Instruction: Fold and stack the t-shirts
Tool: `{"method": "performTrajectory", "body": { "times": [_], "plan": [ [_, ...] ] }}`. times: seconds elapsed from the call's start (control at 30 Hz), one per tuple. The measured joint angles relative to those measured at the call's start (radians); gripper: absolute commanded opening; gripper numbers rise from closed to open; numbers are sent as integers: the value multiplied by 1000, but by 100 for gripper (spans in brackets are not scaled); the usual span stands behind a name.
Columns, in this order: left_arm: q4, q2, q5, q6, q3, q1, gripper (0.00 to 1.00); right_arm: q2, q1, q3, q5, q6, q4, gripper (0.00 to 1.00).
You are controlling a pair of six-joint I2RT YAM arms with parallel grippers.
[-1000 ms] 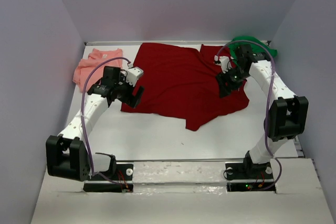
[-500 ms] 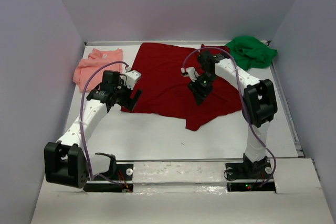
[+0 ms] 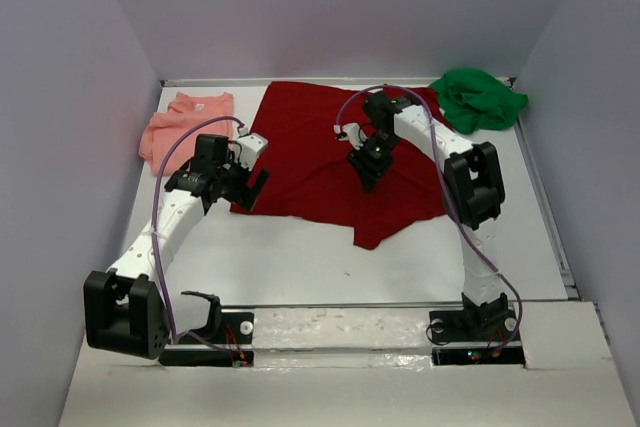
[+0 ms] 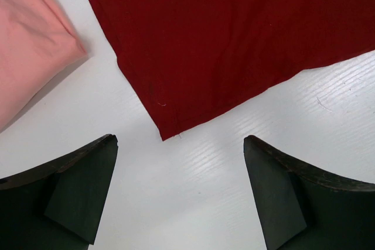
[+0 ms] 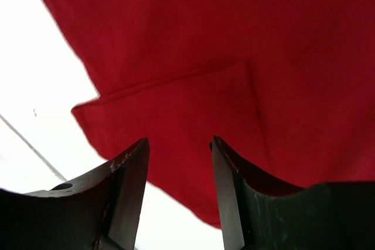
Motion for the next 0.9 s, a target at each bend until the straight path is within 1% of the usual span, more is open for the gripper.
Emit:
{"method": "performTrajectory", "body": {
  "times": [0.17, 0.37, 0.7, 0.9],
  "plan": [
    [0, 0, -10, 0, 0, 0, 99, 87, 0, 99, 1, -5, -3, 52],
    [0, 0, -21, -2, 0, 0, 99, 137, 0, 167, 1, -14, -15, 52],
    [0, 0, -28, -3, 0, 0, 99, 142, 0, 172, 1, -24, -14, 50],
    [0, 0, -29, -3, 0, 0, 99, 148, 0, 126, 0, -24, 2, 49]
  ]
}}
